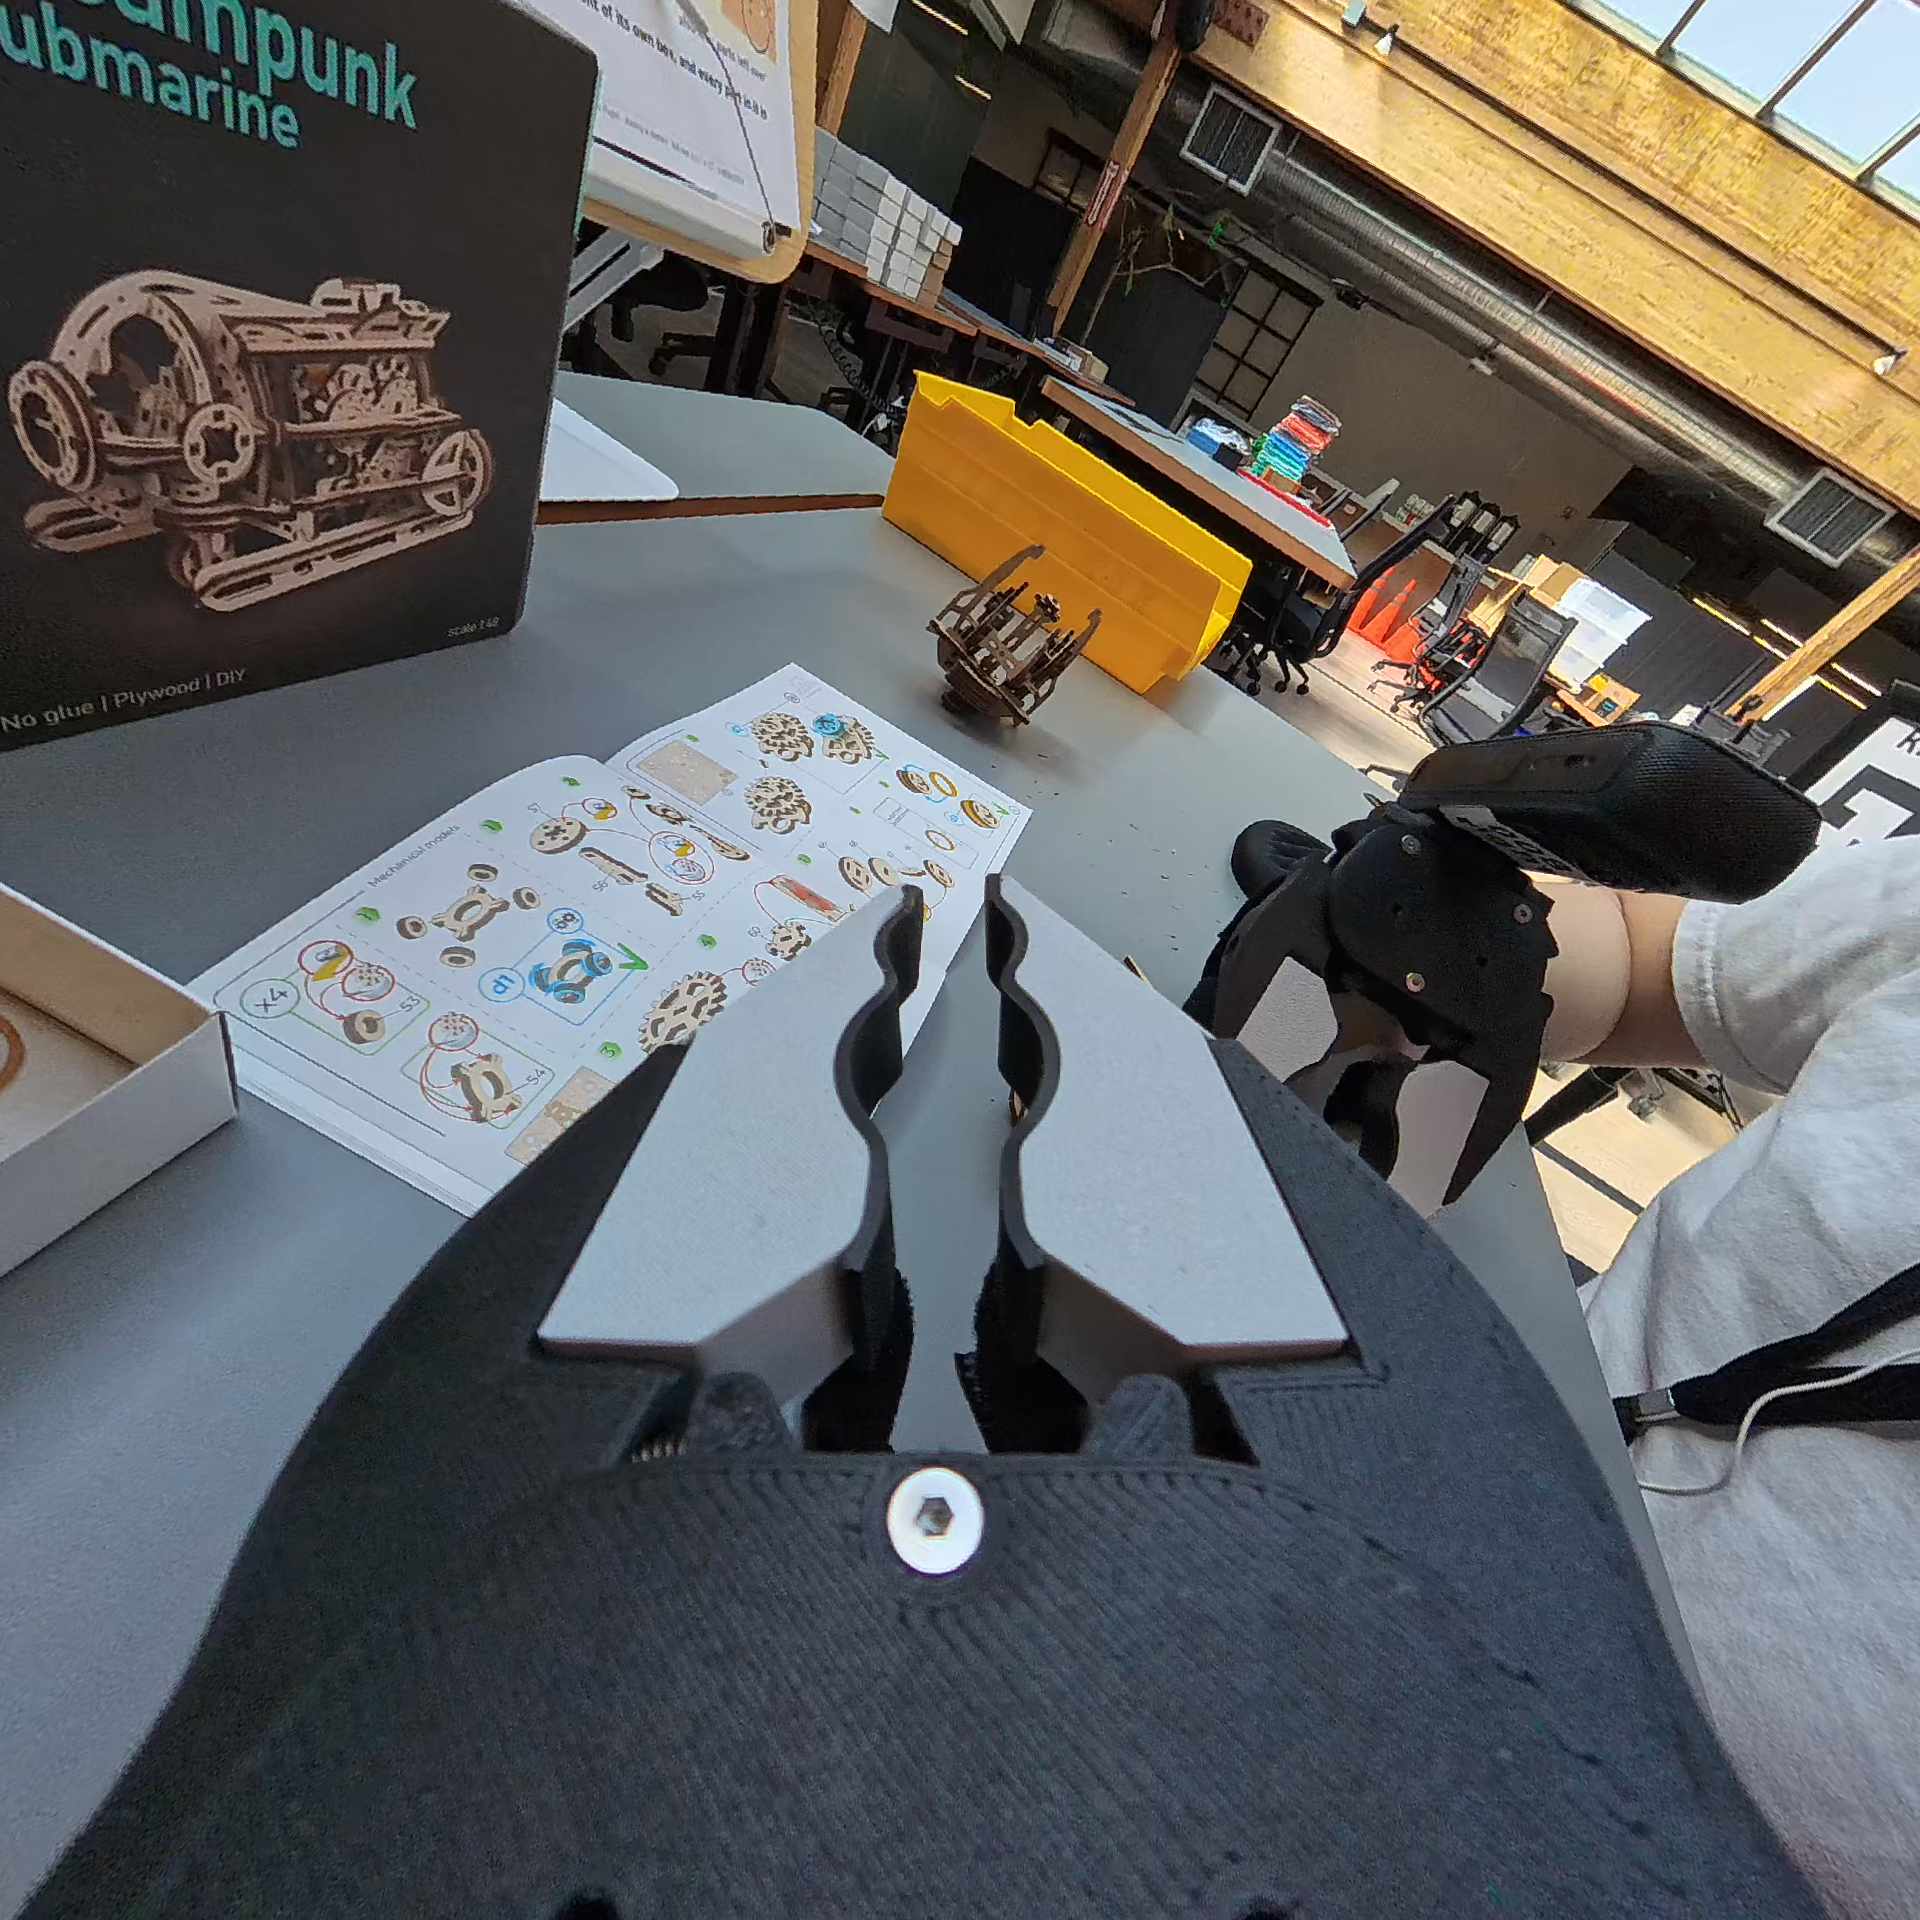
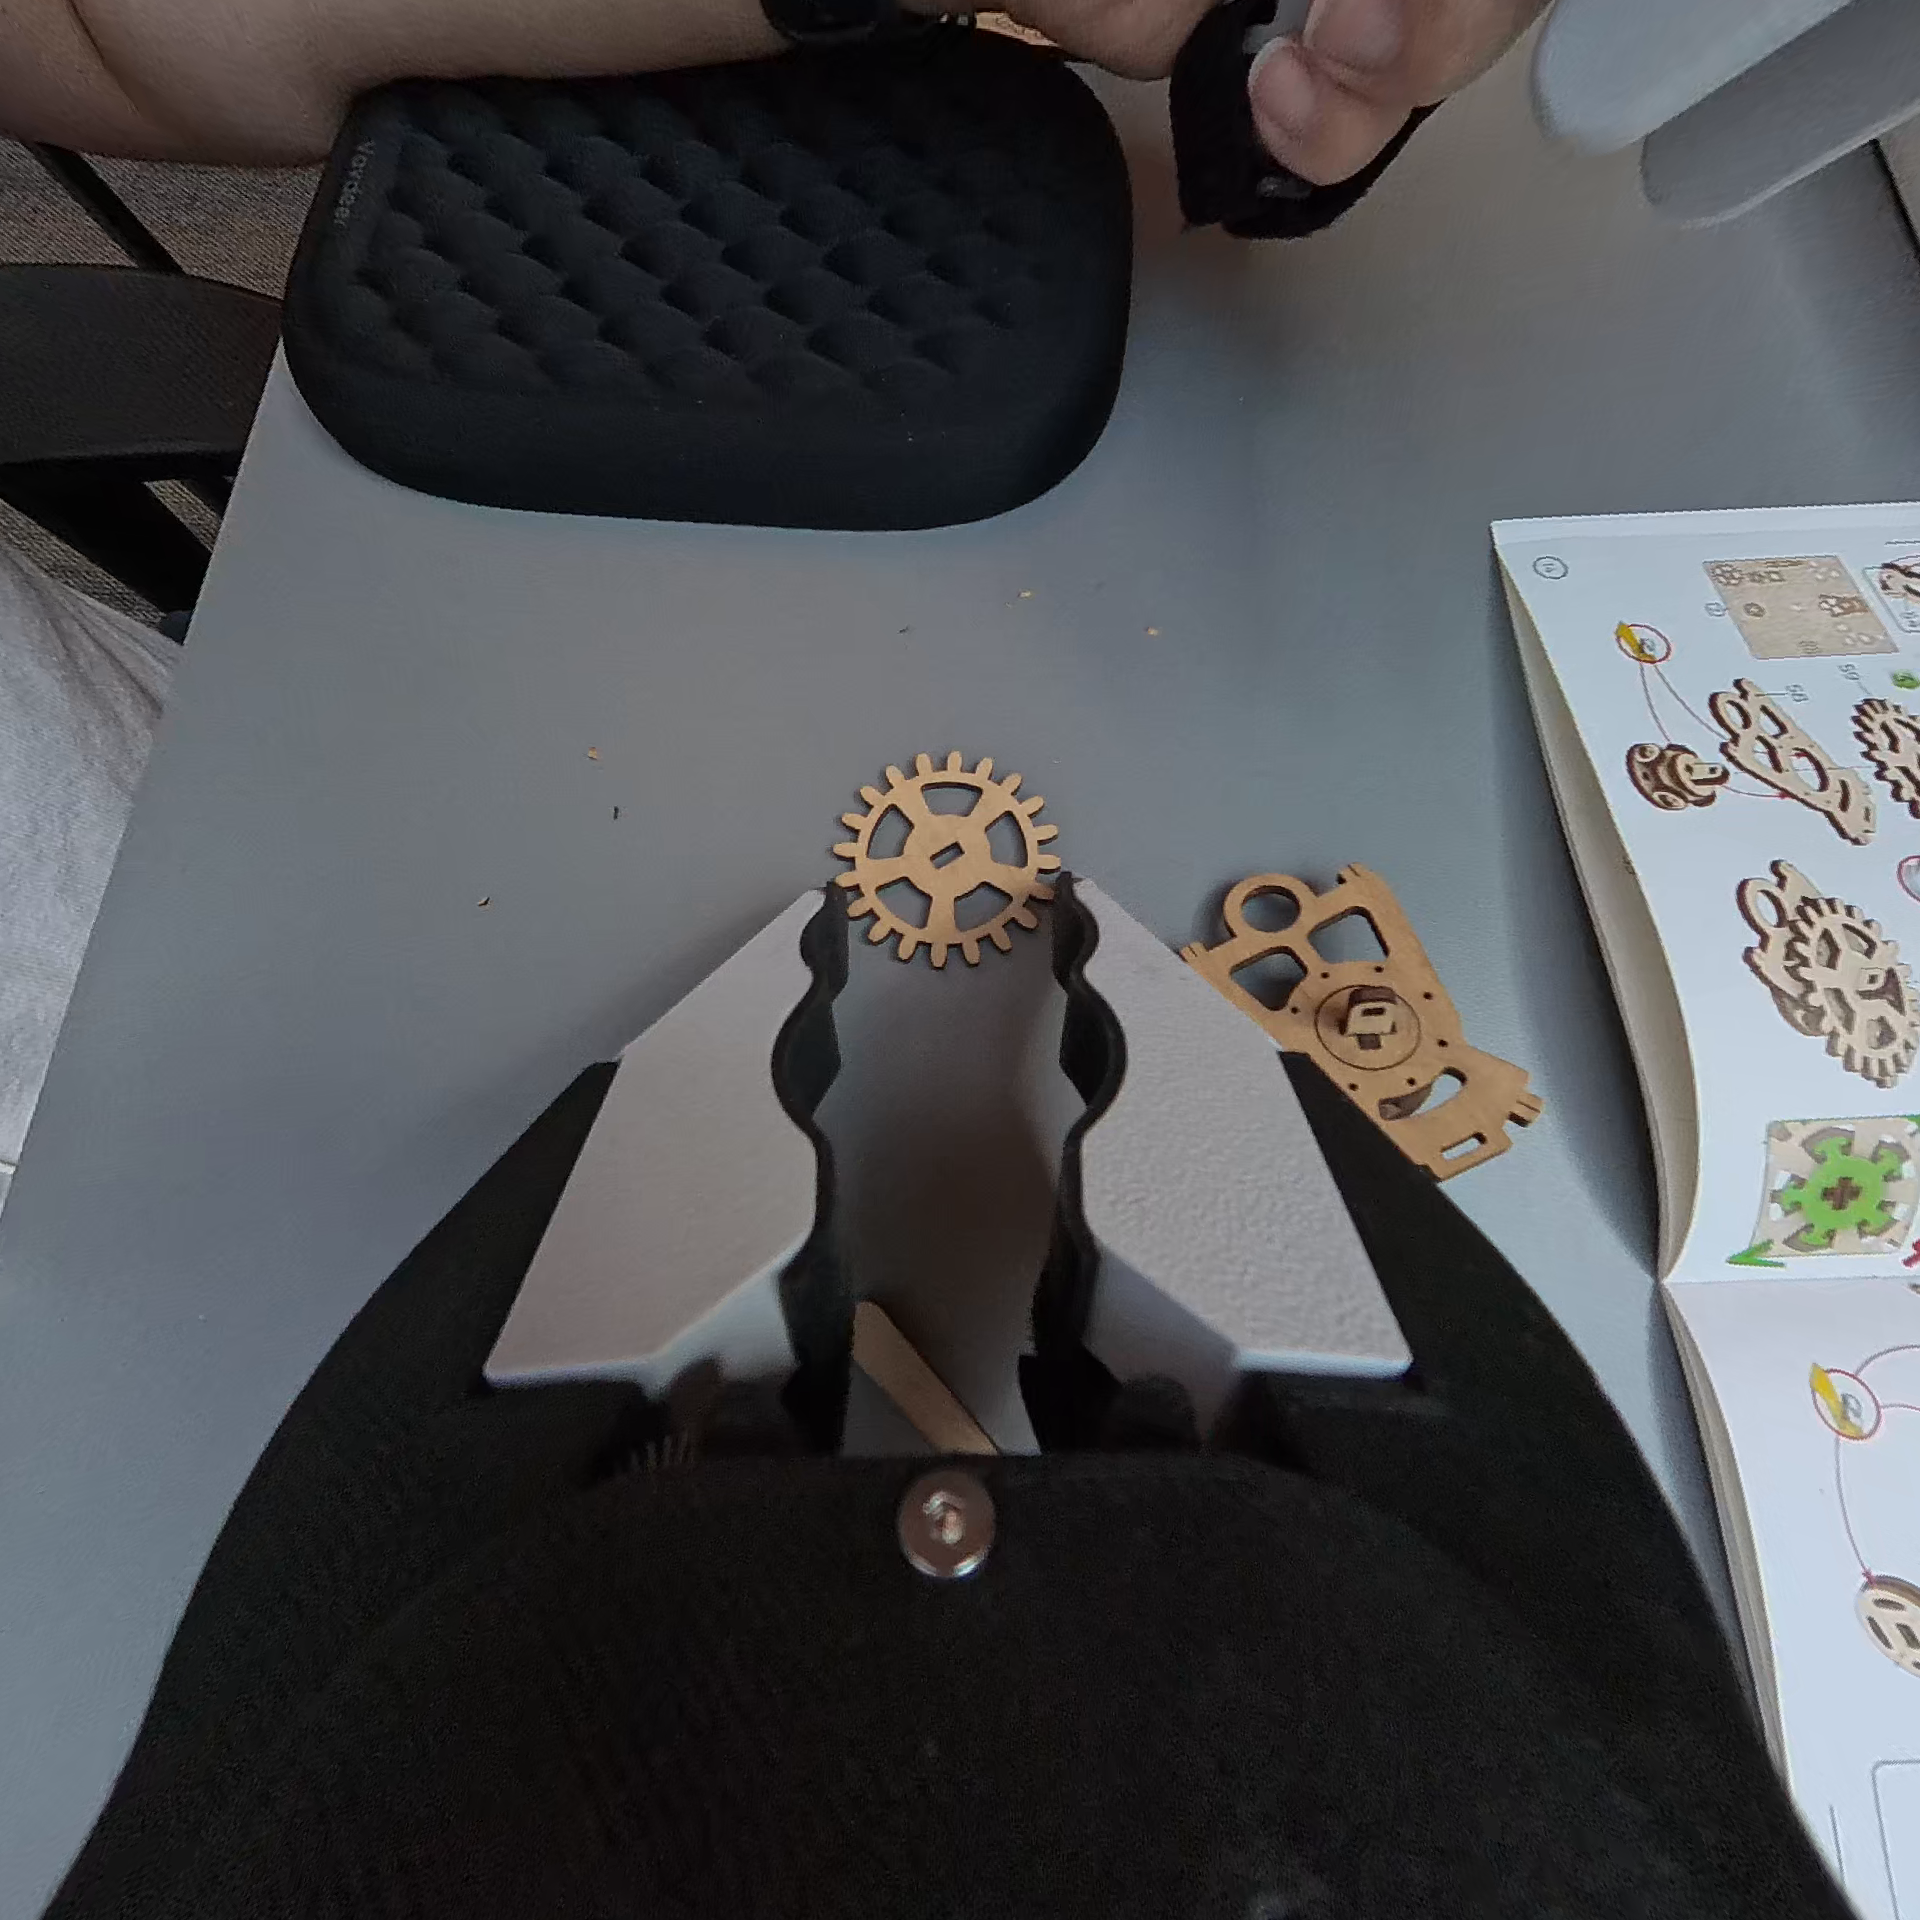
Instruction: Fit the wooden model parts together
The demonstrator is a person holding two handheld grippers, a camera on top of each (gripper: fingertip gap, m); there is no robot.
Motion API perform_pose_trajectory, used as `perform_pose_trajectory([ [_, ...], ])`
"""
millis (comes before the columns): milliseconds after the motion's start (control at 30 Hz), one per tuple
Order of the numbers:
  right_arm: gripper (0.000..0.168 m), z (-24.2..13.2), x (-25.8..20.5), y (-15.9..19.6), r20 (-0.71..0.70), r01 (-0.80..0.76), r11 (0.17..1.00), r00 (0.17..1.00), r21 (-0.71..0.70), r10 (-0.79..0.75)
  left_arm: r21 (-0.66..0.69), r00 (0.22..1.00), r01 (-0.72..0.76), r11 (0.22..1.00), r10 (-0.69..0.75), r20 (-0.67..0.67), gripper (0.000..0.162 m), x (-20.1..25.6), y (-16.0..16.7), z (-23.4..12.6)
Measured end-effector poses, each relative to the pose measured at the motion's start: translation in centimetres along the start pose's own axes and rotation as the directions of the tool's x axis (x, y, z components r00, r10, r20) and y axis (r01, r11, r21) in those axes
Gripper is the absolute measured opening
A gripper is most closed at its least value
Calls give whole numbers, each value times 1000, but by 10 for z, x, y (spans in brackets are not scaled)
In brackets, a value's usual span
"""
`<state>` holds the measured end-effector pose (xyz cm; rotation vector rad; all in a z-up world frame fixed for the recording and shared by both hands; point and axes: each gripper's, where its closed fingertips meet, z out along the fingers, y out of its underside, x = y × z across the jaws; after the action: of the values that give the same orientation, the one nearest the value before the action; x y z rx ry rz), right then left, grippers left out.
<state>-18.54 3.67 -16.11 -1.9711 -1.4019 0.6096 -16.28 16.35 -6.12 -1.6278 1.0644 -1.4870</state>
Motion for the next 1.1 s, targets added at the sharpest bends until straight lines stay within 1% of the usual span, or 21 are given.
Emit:
perform_pose_trajectory([
  [167, 39, -1, 0, 0, -15, 39, 999, 999, -8, -39, -4, 1000, 2, 1000, -2, 0, 10, 0, 1, 0],
  [267, 39, -4, 4, -1, -56, 103, 995, 993, -13, -104, -3, 1000, 4, 1000, -4, 1, 9, -1, 1, 0],
  [500, 38, -21, 11, -16, -133, 211, 975, 970, 62, -201, -16, 1000, 15, 1000, -15, -2, 10, -1, 3, 1],
  [600, 38, -31, 19, -21, -203, 270, 961, 946, 67, -252, -13, 1000, 15, 1000, -15, 3, 11, -3, 2, -1],
  [700, 38, -43, 29, -25, -292, 339, 939, 905, 59, -309, -2, 1000, 21, 1000, -21, 8, 10, -4, 0, -2],
  [800, 38, -53, 37, -29, -356, 378, 924, 873, 59, -335, -3, 1000, 31, 1000, -31, 3, 10, -4, 1, -2],
  [967, 38, -62, 47, -30, -412, 406, 913, 840, 47, -352, -65, 998, 50, 997, -52, -36, 16, 2, 12, 6],
  [1100, 39, -64, 51, -28, -430, 415, 909, 827, 34, -362, -126, 986, 91, 988, -107, -126, 21, 19, 22, 14],
])
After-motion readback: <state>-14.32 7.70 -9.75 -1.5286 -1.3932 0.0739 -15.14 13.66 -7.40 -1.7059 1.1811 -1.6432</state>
